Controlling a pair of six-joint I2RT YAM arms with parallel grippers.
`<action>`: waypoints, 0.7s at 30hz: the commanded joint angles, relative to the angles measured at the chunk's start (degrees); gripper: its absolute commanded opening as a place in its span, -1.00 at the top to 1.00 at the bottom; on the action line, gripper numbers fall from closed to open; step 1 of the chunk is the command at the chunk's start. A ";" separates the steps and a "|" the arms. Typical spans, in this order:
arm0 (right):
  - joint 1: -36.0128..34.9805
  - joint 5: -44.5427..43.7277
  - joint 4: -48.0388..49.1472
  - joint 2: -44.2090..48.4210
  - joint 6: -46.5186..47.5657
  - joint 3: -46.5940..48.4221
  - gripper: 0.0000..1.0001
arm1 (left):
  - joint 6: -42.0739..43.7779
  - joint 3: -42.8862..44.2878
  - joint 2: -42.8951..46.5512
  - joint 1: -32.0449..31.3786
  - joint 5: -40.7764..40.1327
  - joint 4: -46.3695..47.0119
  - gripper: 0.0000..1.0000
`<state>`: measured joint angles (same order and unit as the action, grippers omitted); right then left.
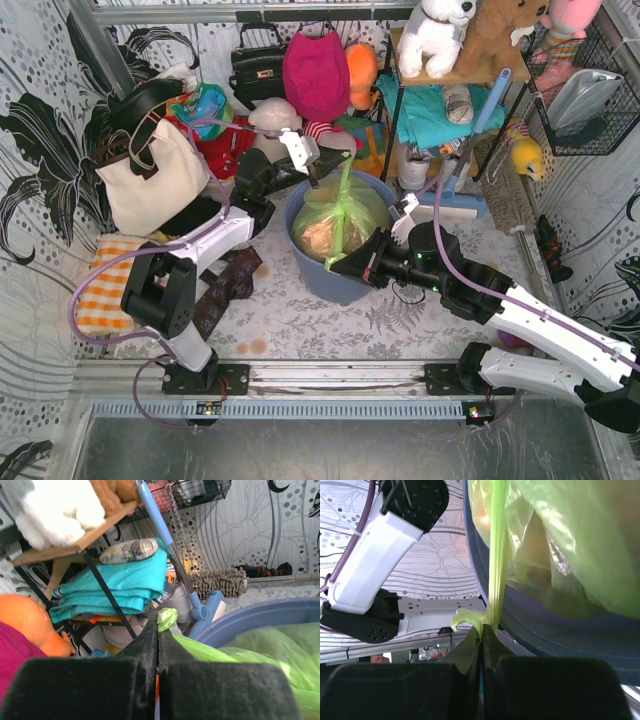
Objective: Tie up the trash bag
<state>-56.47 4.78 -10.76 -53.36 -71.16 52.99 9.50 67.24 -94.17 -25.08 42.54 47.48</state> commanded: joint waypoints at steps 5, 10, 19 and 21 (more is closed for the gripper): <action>-0.31 5.83 1.90 1.64 -0.23 -1.44 1.00 | -5.93 1.18 -4.49 3.27 -2.84 9.44 1.00; -0.24 6.55 2.20 1.91 0.45 -1.50 1.00 | -9.91 2.75 -8.21 4.59 -1.99 12.18 1.00; -0.33 7.40 4.09 3.38 0.11 -3.98 1.00 | -11.74 3.42 -10.49 4.87 -1.15 12.69 1.00; -0.40 6.94 3.77 3.46 0.92 -3.26 1.00 | -12.54 3.21 -10.00 4.89 -0.25 13.48 1.00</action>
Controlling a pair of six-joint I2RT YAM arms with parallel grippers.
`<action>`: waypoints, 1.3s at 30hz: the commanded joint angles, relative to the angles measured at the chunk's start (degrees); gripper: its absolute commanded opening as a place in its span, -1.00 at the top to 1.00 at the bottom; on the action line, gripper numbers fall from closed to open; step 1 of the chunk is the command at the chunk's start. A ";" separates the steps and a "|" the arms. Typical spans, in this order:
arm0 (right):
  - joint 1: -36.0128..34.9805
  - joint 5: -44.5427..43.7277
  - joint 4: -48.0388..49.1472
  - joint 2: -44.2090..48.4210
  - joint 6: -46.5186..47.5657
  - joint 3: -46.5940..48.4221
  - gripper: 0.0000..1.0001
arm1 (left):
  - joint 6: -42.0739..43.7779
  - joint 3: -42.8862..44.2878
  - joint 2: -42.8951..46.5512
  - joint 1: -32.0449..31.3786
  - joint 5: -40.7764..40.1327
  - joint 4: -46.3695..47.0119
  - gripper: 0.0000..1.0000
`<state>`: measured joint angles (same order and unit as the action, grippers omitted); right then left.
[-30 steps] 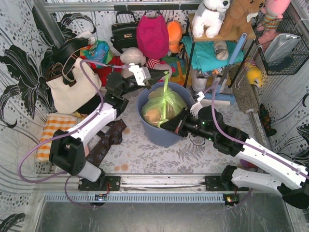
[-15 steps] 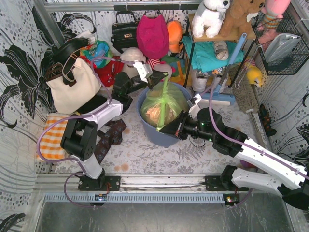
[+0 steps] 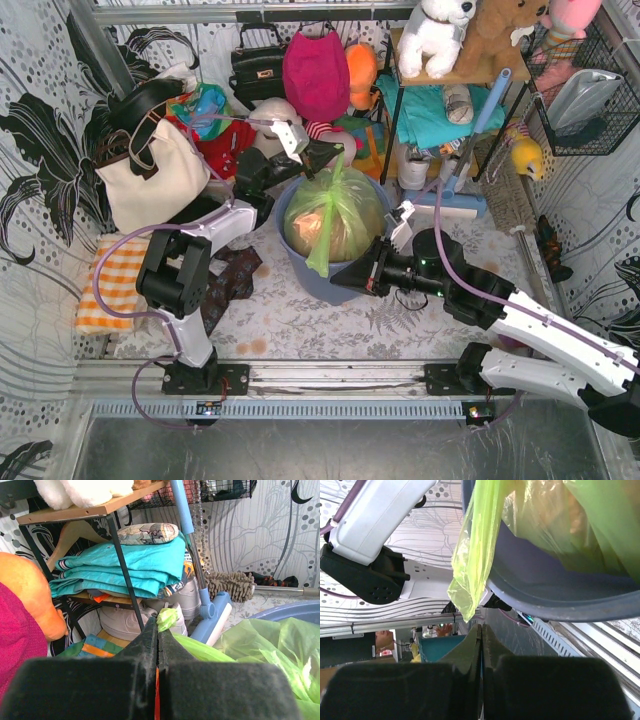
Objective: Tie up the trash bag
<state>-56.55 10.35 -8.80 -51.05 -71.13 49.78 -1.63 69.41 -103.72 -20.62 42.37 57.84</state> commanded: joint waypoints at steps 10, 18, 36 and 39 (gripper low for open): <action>-0.28 -1.08 0.66 -1.17 20.62 11.62 0.17 | -6.68 -0.30 3.81 0.42 3.94 7.00 1.00; -0.27 -1.14 -2.20 -4.14 59.66 19.45 -0.05 | -14.05 -1.51 7.04 0.32 8.62 9.75 1.00; -0.21 2.94 -23.05 -12.26 130.94 23.42 -0.27 | -30.22 -3.41 6.89 0.33 12.99 22.65 1.00; -0.16 6.14 -20.37 -12.13 131.35 21.79 -0.28 | -30.56 -3.15 6.70 0.32 12.94 22.88 1.00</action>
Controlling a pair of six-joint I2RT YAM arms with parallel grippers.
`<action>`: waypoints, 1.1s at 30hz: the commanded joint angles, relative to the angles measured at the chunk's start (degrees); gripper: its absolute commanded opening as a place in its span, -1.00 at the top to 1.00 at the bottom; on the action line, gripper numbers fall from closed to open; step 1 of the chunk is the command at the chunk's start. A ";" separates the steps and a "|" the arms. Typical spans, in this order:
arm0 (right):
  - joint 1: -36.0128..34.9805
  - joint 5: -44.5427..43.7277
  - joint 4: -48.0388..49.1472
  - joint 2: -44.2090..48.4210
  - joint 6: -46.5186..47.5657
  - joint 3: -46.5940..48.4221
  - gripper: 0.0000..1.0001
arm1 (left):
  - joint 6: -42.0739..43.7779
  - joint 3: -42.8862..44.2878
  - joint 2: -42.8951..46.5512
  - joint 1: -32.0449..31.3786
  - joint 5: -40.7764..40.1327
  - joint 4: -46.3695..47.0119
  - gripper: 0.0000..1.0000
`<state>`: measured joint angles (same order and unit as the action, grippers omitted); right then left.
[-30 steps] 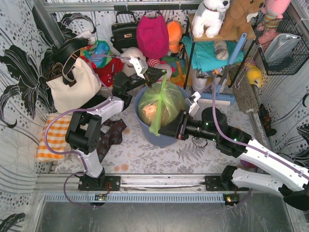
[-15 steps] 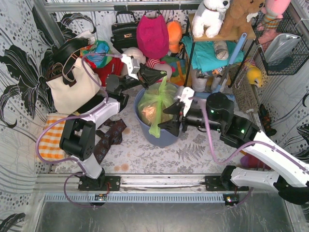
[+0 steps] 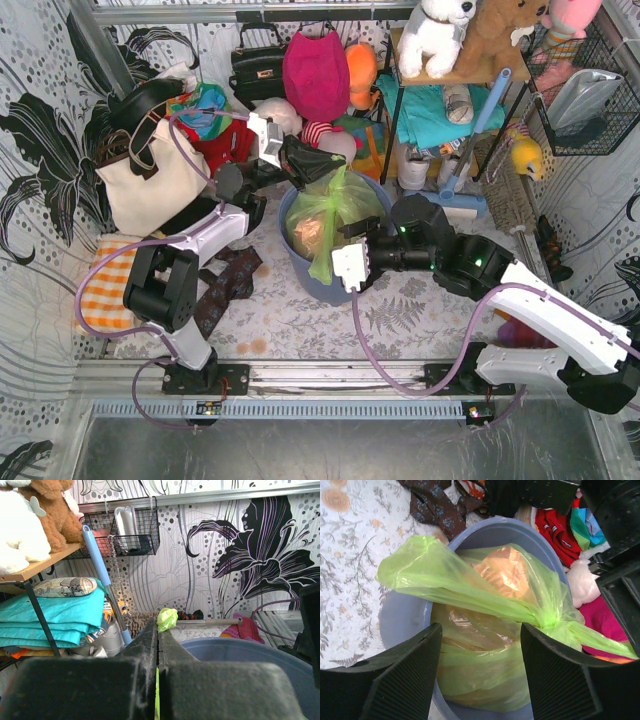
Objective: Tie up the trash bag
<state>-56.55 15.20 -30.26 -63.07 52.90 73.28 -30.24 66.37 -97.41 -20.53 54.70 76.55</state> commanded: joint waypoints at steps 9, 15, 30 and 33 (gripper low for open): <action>-0.18 4.44 8.45 -1.65 7.66 -4.62 -0.39 | -8.24 0.91 -1.51 0.14 1.18 10.45 1.00; -0.16 6.98 9.77 -4.54 8.26 -3.77 -0.34 | -9.25 1.56 -1.88 0.14 1.38 11.10 1.00; -0.03 13.30 4.80 -11.51 10.38 1.66 -0.06 | -9.38 1.26 -1.77 -1.43 1.55 11.16 1.00; -0.04 13.88 4.58 -11.93 10.17 1.94 0.05 | -9.40 1.29 -1.78 -1.50 1.60 11.16 1.00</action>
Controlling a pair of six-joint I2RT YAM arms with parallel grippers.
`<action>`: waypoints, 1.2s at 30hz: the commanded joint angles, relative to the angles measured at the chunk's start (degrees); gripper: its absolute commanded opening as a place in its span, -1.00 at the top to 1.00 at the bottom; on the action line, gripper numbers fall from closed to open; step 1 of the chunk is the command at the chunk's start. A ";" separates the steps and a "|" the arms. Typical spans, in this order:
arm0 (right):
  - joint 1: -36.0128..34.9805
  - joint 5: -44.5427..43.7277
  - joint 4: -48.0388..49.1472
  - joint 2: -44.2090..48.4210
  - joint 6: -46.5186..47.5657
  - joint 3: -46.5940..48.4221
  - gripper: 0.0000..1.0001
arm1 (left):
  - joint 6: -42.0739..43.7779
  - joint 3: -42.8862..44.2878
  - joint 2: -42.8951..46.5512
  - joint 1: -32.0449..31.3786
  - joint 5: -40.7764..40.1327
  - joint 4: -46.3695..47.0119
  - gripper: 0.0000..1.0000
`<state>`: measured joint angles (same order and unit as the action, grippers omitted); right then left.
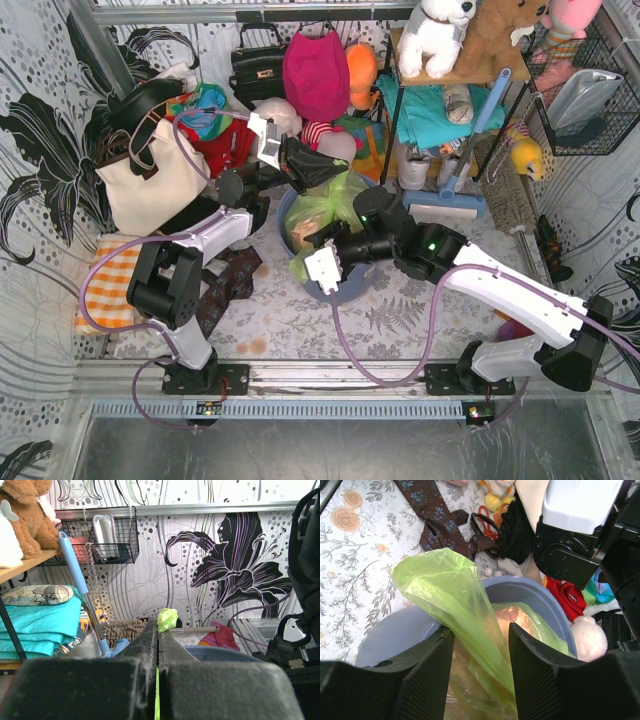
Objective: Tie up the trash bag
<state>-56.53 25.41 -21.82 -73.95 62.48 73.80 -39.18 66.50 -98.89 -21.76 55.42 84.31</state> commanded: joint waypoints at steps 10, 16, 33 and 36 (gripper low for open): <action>-0.04 3.54 0.62 -0.34 -3.19 1.88 0.52 | -0.26 0.97 -0.31 -0.48 1.11 3.37 1.00; 0.01 4.45 9.07 6.70 -13.30 -2.30 0.77 | 4.48 0.04 0.81 -0.53 -0.35 0.57 1.00; -0.02 -31.65 32.15 15.77 -80.36 -16.29 1.00 | 29.70 2.52 1.37 -0.68 -11.08 -23.36 1.00; -0.06 -32.61 28.45 14.96 -87.77 -13.28 1.00 | 34.75 1.85 2.81 -0.72 -16.84 -25.98 1.00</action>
<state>-56.53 -0.25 7.66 -58.43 -7.49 55.81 -13.32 66.96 -98.70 -22.13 46.65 62.24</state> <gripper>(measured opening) 0.003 0.010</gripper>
